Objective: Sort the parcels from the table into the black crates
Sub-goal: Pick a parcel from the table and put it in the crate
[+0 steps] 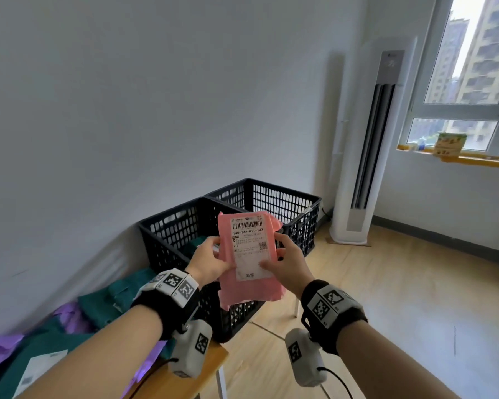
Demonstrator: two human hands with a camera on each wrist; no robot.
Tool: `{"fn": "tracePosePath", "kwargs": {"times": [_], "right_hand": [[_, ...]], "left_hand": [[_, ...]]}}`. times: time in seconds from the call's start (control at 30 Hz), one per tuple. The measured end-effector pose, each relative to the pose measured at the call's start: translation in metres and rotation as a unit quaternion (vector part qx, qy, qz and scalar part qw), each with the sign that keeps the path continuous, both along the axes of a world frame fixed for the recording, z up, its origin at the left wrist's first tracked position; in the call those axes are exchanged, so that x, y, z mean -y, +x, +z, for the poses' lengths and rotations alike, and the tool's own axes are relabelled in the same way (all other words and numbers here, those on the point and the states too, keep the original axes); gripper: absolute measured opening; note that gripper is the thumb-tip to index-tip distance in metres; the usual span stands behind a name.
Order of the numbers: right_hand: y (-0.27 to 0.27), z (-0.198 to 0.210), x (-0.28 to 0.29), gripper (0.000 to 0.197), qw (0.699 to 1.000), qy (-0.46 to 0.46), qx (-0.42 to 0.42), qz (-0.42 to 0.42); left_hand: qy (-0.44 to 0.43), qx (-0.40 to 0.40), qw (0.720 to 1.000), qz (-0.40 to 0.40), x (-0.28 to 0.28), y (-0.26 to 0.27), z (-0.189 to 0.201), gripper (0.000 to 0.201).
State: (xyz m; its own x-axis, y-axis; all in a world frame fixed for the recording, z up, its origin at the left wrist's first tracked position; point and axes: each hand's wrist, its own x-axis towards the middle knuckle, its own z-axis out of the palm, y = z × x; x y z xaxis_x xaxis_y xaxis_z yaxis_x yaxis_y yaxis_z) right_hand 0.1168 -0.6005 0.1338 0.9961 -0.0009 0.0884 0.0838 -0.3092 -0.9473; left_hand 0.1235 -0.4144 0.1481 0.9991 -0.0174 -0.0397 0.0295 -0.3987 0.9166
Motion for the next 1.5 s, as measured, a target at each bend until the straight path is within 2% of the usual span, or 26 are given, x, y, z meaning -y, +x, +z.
{"fn": "tracePosePath", "kwargs": {"times": [0.27, 0.43, 0.57, 0.67, 0.73, 0.83, 1.03, 1.2, 1.3, 1.37, 1.5], "right_hand": [[0.115, 0.037, 0.004, 0.065, 0.998, -0.035, 0.001, 0.043], [0.173, 0.053, -0.001, 0.066, 0.997, -0.03, -0.013, 0.071], [0.218, 0.058, -0.012, 0.062, 0.994, 0.004, -0.057, 0.097], [0.256, 0.061, -0.025, 0.063, 0.988, 0.018, -0.087, 0.125], [0.282, 0.058, -0.035, 0.064, 0.984, 0.012, -0.098, 0.149], [0.322, 0.05, -0.053, 0.064, 0.976, 0.001, -0.113, 0.188], [0.391, 0.028, -0.085, 0.052, 0.953, -0.024, -0.128, 0.272], [0.434, -0.002, -0.109, 0.048, 0.928, -0.032, -0.184, 0.322], [0.452, -0.027, -0.126, 0.052, 0.913, -0.049, -0.211, 0.345], [0.458, -0.045, -0.137, 0.044, 0.907, -0.057, -0.224, 0.353], [0.469, -0.084, -0.158, 0.047, 0.89, -0.079, -0.251, 0.373]], "left_hand": [[-0.025, -0.01, 0.999, 0.028, 0.006, 0.093, 0.031, 0.075], [-0.01, -0.017, 0.999, 0.033, -0.002, 0.148, 0.049, 0.076], [0.019, -0.017, 0.999, 0.045, -0.015, 0.179, 0.06, 0.066], [0.043, -0.032, 0.997, 0.059, -0.025, 0.206, 0.065, 0.045], [0.056, -0.04, 0.995, 0.075, -0.031, 0.224, 0.063, 0.047], [0.064, -0.057, 0.989, 0.116, -0.041, 0.252, 0.054, 0.061], [0.087, -0.108, 0.97, 0.201, -0.059, 0.3, 0.032, 0.052], [0.117, -0.136, 0.948, 0.263, -0.067, 0.324, 0.009, 0.043], [0.141, -0.173, 0.931, 0.29, -0.07, 0.332, -0.01, 0.064], [0.135, -0.2, 0.924, 0.296, -0.074, 0.338, -0.023, 0.079], [0.172, -0.216, 0.913, 0.299, -0.078, 0.351, -0.051, 0.074]]}}
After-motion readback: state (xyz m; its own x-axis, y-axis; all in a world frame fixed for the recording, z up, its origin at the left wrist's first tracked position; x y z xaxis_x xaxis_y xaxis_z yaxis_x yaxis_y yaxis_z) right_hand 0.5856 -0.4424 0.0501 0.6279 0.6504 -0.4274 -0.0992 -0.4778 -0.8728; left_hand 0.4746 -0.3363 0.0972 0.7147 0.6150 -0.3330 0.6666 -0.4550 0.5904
